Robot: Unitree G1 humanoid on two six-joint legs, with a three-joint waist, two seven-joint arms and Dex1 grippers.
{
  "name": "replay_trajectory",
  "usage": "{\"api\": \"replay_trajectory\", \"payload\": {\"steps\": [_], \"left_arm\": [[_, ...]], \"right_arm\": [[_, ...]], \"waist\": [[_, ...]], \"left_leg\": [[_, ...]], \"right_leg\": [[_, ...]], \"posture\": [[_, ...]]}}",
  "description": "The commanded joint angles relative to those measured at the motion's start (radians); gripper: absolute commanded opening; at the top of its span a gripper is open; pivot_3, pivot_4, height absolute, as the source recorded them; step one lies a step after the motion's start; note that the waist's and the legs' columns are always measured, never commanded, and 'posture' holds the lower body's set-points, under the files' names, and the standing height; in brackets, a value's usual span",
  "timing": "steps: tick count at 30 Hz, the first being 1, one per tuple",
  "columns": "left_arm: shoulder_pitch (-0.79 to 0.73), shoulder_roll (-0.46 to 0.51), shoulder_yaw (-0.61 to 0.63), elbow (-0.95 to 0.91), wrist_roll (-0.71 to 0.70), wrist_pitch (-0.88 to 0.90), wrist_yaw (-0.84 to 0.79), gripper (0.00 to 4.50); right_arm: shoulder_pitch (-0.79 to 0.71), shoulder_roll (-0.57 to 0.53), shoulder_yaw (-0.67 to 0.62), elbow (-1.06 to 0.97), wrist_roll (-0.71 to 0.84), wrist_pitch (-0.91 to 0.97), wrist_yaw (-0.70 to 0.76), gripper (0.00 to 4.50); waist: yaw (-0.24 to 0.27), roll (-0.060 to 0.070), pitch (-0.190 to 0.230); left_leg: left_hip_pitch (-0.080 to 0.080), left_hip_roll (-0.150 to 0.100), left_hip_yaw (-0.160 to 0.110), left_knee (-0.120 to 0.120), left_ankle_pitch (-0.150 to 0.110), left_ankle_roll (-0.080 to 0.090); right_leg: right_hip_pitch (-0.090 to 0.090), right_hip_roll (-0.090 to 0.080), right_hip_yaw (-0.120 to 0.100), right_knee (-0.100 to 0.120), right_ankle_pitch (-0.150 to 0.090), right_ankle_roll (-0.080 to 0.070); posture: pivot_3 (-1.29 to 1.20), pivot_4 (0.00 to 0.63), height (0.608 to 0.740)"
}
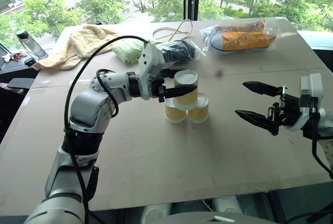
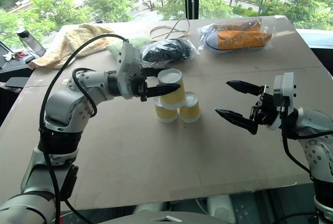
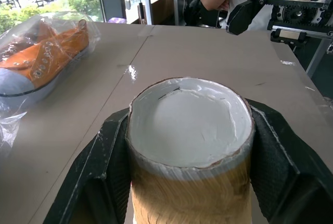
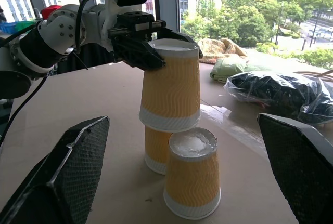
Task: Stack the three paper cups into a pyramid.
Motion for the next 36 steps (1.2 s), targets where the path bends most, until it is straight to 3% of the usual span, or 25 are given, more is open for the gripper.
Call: {"api": "replay_trajectory", "payload": {"steps": [1,17,18,21,26,36], "left_arm": [[-0.003,-0.012,0.02,-0.017,0.011,-0.037,-0.003,2.36],[0.019,-0.05,0.006,0.025,0.065,-0.088,-0.015,2.36],[0.019,-0.053,0.009,0.028,0.067,-0.093,-0.013,3.39],[0.01,-0.063,0.019,0.034,0.074,-0.103,0.001,4.47],[0.013,-0.069,0.057,-0.003,0.037,-0.106,0.003,4.47],[0.072,-0.06,0.253,-0.166,-0.192,-0.016,0.072,4.47]], "right_arm": [[-0.007,-0.002,-0.02,-0.047,0.023,-0.009,-0.014,4.5],[-0.026,0.002,-0.004,-0.025,0.012,-0.022,-0.002,4.5],[-0.026,0.002,-0.004,-0.025,0.012,-0.022,-0.002,4.5],[-0.025,0.001,-0.006,-0.021,0.01,-0.024,0.001,4.5],[-0.023,-0.003,-0.015,-0.01,0.008,-0.027,0.009,4.5],[0.013,0.004,-0.01,0.023,-0.019,-0.055,0.025,4.5]], "waist": [[0.0,0.0,0.0],[0.0,0.0,0.0],[0.0,0.0,0.0],[0.001,0.0,0.0],[0.0,0.0,0.0],[0.0,-0.001,0.0]], "left_leg": [[0.0,0.0,0.0,0.0,0.0,0.0],[0.0,0.0,0.0,0.0,0.0,0.0],[0.0,0.0,0.0,0.0,0.0,0.0],[0.0,0.0,0.0,0.0,0.0,0.0],[0.0,0.0,0.0,0.0,0.0,0.001],[0.001,0.0,-0.001,0.001,0.0,0.0]], "right_leg": [[0.0,0.0,0.0,0.0,0.0,0.0],[0.0,0.0,0.0,0.0,0.0,0.0],[0.0,0.0,0.0,0.0,0.0,0.0],[0.0,0.0,0.0,0.0,0.0,0.0],[0.001,0.0,0.0,0.0,0.0,0.0],[0.002,-0.003,-0.001,0.0,0.0,0.0]], "posture": [[0.0,0.15,0.74],[0.0,0.15,0.74],[0.0,0.15,0.74],[0.0,0.15,0.74],[0.0,0.15,0.74],[0.0,0.15,0.74]]}}
